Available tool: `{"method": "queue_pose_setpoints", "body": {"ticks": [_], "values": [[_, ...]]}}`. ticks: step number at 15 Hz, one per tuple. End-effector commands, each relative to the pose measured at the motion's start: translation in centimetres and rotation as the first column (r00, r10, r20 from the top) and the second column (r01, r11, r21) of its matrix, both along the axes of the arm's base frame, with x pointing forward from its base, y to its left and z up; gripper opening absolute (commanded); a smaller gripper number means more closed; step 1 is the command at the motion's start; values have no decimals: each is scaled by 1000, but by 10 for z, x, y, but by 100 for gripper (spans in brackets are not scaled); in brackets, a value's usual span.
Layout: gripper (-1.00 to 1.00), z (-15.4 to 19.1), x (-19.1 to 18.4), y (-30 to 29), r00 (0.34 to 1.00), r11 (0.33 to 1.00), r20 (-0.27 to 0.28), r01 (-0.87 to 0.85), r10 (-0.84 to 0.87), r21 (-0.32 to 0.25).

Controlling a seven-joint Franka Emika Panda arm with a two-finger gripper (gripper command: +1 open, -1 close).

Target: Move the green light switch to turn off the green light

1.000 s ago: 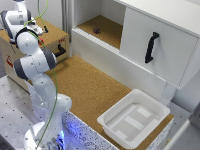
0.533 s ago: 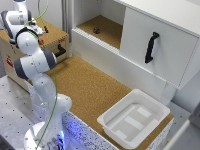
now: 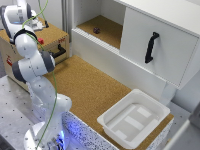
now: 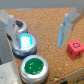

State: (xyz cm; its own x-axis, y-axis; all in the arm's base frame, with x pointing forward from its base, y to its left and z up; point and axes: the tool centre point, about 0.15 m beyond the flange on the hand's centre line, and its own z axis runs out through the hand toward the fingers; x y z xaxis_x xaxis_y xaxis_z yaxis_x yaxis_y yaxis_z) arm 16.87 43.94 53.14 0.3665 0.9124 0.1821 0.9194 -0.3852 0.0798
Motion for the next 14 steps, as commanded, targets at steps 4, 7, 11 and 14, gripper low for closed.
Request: {"method": "queue_pose_setpoints", "body": {"ticks": [4,7,11,14], "values": [[100,8,2,1,1000,999,12,13,-12,-44],[100,-4,2,-3,1000,1000,0,1,-1,-6],[100,2,64,-47,994,994,23,110,-111,27],[100,11,99,-91,984,990,108,137,-140,27]]}}
